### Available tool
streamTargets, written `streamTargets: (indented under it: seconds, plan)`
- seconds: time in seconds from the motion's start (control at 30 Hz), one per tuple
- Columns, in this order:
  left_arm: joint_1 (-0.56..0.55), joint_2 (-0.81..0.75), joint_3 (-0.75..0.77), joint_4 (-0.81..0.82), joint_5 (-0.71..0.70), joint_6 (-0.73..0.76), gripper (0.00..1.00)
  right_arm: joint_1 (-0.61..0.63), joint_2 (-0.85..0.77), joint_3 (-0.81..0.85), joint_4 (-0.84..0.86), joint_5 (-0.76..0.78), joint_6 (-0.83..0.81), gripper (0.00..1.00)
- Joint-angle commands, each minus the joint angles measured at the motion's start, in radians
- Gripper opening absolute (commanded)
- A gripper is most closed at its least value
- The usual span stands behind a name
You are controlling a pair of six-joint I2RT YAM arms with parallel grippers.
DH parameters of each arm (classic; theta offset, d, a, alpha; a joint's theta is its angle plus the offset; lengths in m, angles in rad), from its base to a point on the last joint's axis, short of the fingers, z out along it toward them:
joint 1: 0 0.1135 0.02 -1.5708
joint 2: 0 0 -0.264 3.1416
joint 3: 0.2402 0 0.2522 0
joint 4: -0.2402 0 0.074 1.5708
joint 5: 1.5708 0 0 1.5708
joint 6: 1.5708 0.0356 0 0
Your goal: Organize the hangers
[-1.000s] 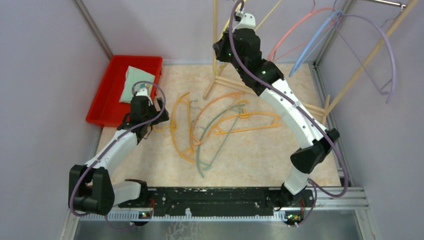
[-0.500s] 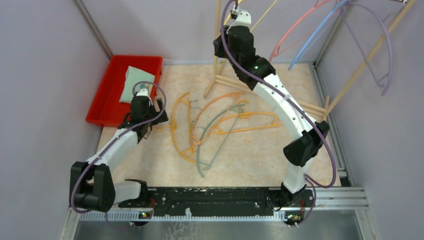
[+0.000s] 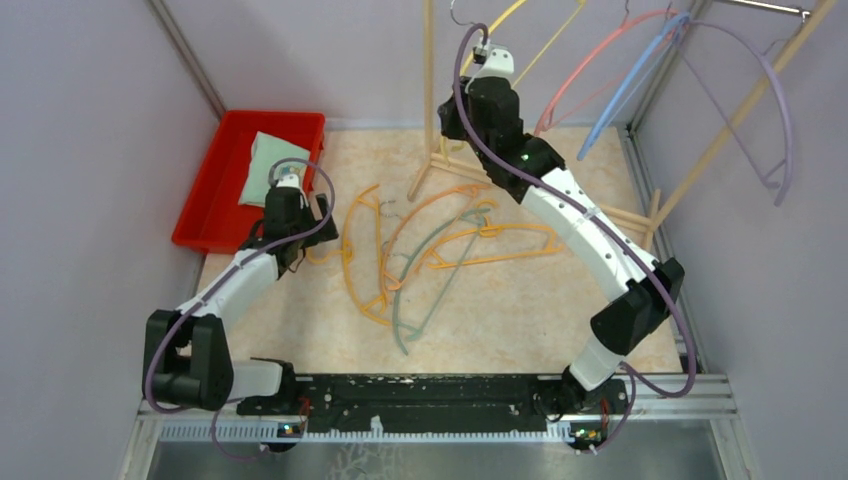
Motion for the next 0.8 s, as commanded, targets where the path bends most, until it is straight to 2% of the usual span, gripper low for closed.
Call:
streamTargets:
  seconds: [0.0,0.23,0.67,0.77]
  plan:
    - [0.003,0.012,0.032,0.019,0.022,-0.009,1.00,-0.005,-0.102,-0.011,0.087,0.004,-0.001,0.00]
    - [0.003,0.023,0.041,0.029,0.047,-0.037,0.99,-0.019,-0.089,0.029,0.089,0.031,-0.055,0.00]
    - [0.003,0.014,0.022,0.017,0.010,-0.035,1.00,-0.092,-0.005,0.143,0.118,0.006,-0.073,0.00]
    - [0.003,0.019,0.021,0.017,0.007,-0.035,1.00,-0.112,0.055,0.173,0.093,-0.001,-0.067,0.00]
